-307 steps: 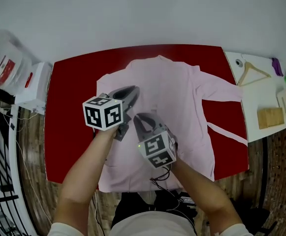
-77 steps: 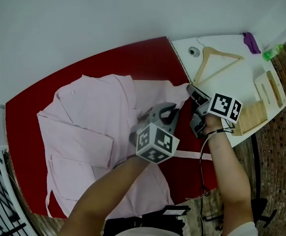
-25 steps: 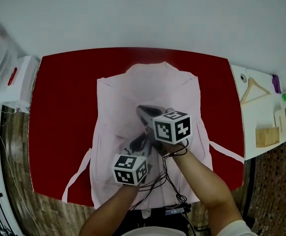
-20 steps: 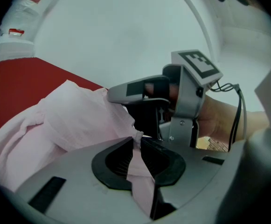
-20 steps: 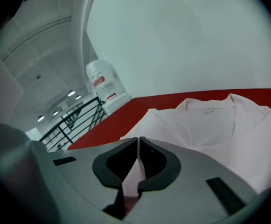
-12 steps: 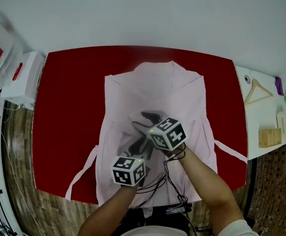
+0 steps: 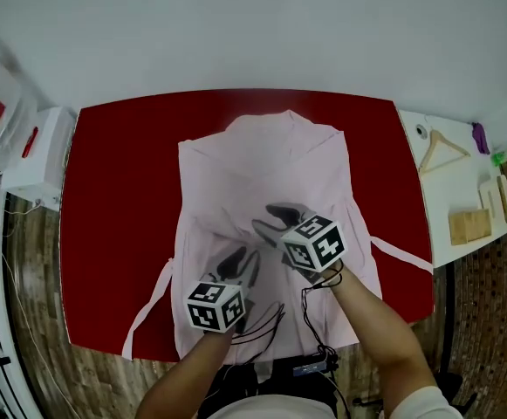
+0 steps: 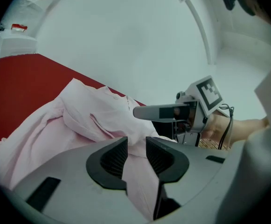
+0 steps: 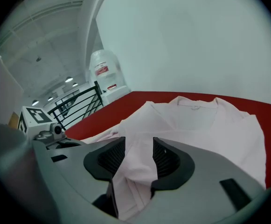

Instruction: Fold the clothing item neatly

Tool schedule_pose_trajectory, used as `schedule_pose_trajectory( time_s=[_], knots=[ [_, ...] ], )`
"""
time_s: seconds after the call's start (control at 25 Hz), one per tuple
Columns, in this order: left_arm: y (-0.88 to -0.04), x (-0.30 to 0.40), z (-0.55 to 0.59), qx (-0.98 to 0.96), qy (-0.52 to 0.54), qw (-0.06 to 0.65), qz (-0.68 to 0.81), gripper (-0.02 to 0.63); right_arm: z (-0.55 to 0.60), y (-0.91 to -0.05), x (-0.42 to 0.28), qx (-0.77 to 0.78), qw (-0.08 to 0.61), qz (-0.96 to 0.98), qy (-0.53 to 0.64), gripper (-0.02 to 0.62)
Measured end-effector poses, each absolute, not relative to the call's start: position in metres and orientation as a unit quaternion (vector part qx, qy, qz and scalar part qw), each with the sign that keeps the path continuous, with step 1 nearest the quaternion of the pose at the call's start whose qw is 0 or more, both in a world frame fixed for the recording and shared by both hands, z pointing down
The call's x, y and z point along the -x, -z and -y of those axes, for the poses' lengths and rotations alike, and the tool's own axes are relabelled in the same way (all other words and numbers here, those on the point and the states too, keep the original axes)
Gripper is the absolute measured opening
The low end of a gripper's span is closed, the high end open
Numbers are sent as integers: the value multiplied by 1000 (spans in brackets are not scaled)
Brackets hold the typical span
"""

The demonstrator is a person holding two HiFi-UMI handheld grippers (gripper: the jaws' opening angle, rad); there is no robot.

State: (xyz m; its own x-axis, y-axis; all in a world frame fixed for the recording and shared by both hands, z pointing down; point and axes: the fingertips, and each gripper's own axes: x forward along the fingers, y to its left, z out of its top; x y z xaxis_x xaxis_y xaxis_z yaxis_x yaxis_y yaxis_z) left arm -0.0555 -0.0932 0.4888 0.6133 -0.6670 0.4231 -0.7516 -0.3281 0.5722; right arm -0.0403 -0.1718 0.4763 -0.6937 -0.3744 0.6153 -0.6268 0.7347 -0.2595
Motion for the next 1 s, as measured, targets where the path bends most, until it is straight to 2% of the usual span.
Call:
schedule_pose_trajectory(
  time_s=[0.2,0.32,0.48,0.72,0.88,1.0],
  knots=[
    [-484,49,82,-824,-61,380,416,103,152,-496,-18,-330,311,851,-263,179],
    [-481,42,73,-829,-66,379,406,103,135,-509,-55,-352,347,828,-264,130],
    [-479,32,62,-834,-66,382,392,101,103,-528,-96,-347,425,799,-245,77],
    [-475,20,49,-833,-62,385,393,101,55,-565,-115,-262,553,765,-200,69],
    [-472,10,41,-833,-65,381,396,101,53,-566,-110,-235,569,769,-172,65],
    [-473,4,36,-829,-68,382,402,101,54,-566,-108,-231,539,788,-189,64]
  ],
)
